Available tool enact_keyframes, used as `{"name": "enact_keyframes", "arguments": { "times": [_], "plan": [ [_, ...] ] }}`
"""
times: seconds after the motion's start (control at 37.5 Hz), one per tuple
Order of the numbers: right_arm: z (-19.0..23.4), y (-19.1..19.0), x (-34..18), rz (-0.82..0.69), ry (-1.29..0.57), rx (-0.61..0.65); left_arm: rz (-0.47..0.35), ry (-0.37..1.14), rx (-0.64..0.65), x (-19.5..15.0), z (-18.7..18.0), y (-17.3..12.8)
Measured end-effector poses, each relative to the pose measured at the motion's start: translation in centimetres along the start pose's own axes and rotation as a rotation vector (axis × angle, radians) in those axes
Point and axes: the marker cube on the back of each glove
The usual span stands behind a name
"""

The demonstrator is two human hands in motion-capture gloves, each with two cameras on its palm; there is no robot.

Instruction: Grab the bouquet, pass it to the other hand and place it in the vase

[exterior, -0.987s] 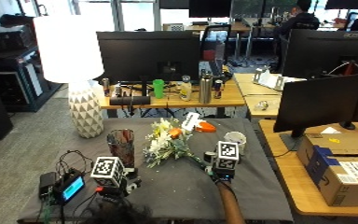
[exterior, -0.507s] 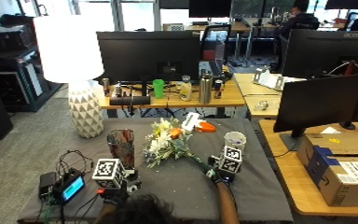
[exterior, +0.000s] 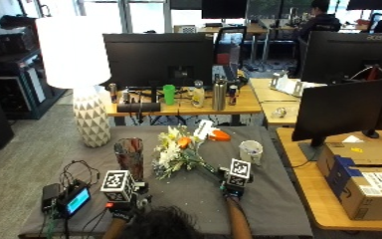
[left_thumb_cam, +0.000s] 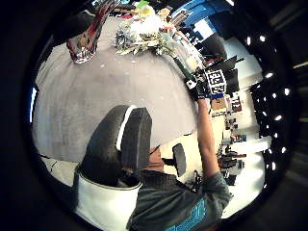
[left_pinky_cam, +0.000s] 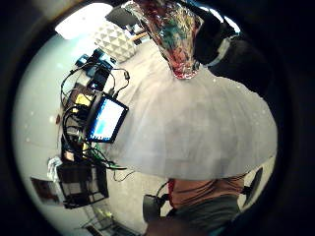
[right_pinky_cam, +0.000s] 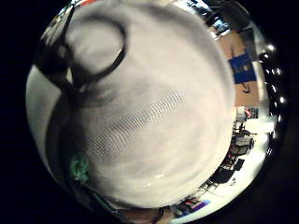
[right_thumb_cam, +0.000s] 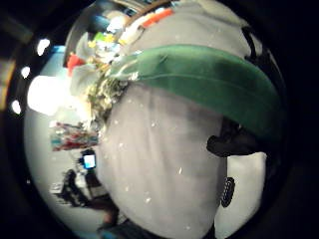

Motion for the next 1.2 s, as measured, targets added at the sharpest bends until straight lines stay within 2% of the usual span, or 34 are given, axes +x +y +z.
{"name": "enact_keyframes", "arguments": {
  "times": [0.16,0.27,0.32,0.45,0.59,0.77,0.96,1.07,1.2],
  "plan": [
    [2.5,-2.5,-0.5,-0.036,-0.009,0.103,-0.009,0.01,0.002,-0.2,-0.1,-0.2],
    [-2.7,2.3,-0.4,0.019,-0.018,0.07,-0.015,0.026,0.012,-0.3,-0.4,-0.4],
    [-3.2,2.6,-0.2,0.04,-0.034,0.073,-0.009,0.031,0.032,-0.3,-0.8,-0.8],
    [-0.7,-0.9,-1.3,-0.018,-0.22,0.172,0.048,0.075,0.05,1.1,-2.9,-2.0],
    [-4.0,0.5,-3.3,-0.045,-0.43,0.218,0.122,0.167,0.057,3.5,-5.6,-3.3],
    [-9.5,3.3,-6.8,-0.138,-0.8,0.256,0.19,0.399,0.025,7.2,-7.5,-6.0],
    [-12.2,5.0,-9.9,-0.249,-1.069,0.241,0.229,0.62,-0.04,10.1,-8.1,-8.5],
    [-13.7,6.6,-12.3,-0.336,-1.241,0.182,0.273,0.839,-0.044,12.3,-8.8,-10.6],
    [-14.6,8.0,-14.9,-0.46,-1.349,0.142,0.34,1.085,-0.038,14.9,-10.7,-12.1]
  ]
}}
